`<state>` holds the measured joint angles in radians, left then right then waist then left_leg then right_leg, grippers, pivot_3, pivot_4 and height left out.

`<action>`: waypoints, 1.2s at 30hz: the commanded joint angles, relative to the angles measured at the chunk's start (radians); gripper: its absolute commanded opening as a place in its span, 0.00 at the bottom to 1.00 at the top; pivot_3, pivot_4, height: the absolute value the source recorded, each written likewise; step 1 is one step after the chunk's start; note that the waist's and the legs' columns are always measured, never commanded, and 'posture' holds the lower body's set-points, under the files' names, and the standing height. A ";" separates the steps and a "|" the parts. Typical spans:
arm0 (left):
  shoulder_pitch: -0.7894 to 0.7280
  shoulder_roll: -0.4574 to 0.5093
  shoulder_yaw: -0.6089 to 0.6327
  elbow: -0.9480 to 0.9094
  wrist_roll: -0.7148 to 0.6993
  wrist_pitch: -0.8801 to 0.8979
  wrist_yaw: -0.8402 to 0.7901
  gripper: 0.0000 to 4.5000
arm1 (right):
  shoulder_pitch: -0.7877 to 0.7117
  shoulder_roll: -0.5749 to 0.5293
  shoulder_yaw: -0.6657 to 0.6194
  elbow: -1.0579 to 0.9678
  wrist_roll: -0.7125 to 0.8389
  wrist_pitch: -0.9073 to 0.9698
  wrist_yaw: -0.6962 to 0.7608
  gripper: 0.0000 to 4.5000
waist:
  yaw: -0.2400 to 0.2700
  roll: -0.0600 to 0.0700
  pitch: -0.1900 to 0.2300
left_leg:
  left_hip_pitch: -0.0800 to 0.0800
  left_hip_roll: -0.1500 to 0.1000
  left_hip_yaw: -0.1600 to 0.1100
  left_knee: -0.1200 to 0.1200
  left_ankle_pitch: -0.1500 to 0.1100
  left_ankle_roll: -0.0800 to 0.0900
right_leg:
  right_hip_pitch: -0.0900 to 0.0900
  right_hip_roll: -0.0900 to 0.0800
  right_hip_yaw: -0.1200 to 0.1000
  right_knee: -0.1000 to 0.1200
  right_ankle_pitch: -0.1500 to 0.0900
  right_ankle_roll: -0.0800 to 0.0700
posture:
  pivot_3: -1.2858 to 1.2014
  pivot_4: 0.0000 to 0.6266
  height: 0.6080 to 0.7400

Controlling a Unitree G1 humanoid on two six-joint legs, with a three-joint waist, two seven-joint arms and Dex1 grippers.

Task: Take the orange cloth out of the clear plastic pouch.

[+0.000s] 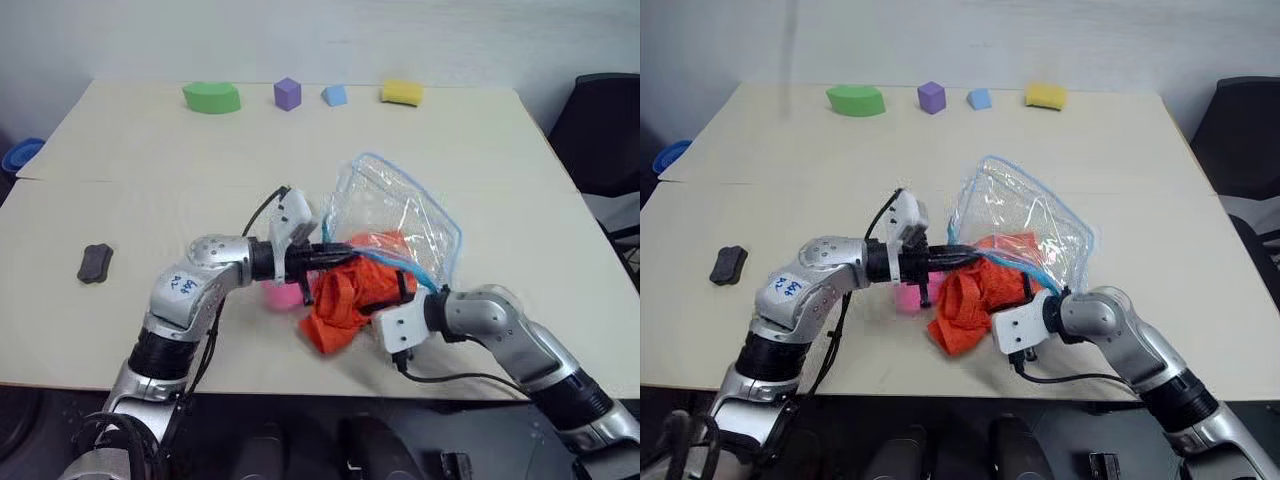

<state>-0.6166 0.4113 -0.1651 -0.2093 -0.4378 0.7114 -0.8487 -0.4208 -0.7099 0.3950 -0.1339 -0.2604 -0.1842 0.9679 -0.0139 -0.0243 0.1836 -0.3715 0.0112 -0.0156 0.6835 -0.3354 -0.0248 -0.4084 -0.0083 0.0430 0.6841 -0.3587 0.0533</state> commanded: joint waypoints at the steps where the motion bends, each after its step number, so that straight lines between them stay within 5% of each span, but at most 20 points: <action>1: -0.026 -0.021 -0.023 0.018 0.030 -0.013 0.036 0.00 | -0.018 0.001 0.016 -0.003 -0.034 -0.063 -0.005 0.01 | 0.001 0.000 0.000 | 0.000 0.000 0.000 0.000 0.000 0.000 | 0.000 0.000 0.000 0.000 0.000 0.000 | 0.52 0.24 1.00; 14: -0.195 -0.087 0.050 0.385 0.202 -0.099 0.262 0.00 | 0.170 -0.318 -0.052 -0.139 0.099 -0.380 0.142 0.01 | 0.014 0.000 0.000 | -0.001 -0.001 0.000 0.000 -0.001 0.002 | 0.000 0.000 0.000 -0.002 0.000 0.000 | 0.52 0.24 1.00; 23: 0.012 0.210 0.049 0.198 0.215 -0.173 0.034 0.00 | 0.534 -0.536 -0.496 -0.010 0.230 -0.319 0.087 0.01 | 0.012 0.000 0.000 | 0.001 0.000 0.001 -0.001 -0.001 0.001 | 0.001 0.001 0.002 -0.001 0.000 0.000 | 0.52 0.24 1.00; 28: 0.144 0.317 0.053 0.041 0.158 -0.198 -0.105 0.00 | 0.509 -0.433 -0.619 0.140 0.323 -0.175 -0.002 0.01 | 0.010 0.000 0.000 | 0.001 0.000 0.001 -0.001 -0.001 0.002 | 0.002 0.000 0.002 -0.002 0.000 0.000 | 0.52 0.24 1.00; 36: 0.220 0.363 0.021 -0.064 0.169 -0.239 -0.180 0.00 | 0.214 -0.175 -0.556 0.225 0.307 0.166 -0.218 0.01 | 0.003 0.002 0.001 | 0.001 0.000 0.002 -0.001 -0.001 0.002 | 0.001 0.001 0.003 0.000 0.000 0.000 | 0.52 0.24 1.00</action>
<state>-0.3896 0.7744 -0.1405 -0.2431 -0.2695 0.4884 -1.0280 -0.1886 -0.9050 -0.1649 0.1231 0.0334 -0.0762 0.7902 -0.0108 -0.0226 0.1846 -0.3701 0.0114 -0.0137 0.6822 -0.3364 -0.0230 -0.4076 -0.0077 0.0456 0.6837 -0.3587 0.0533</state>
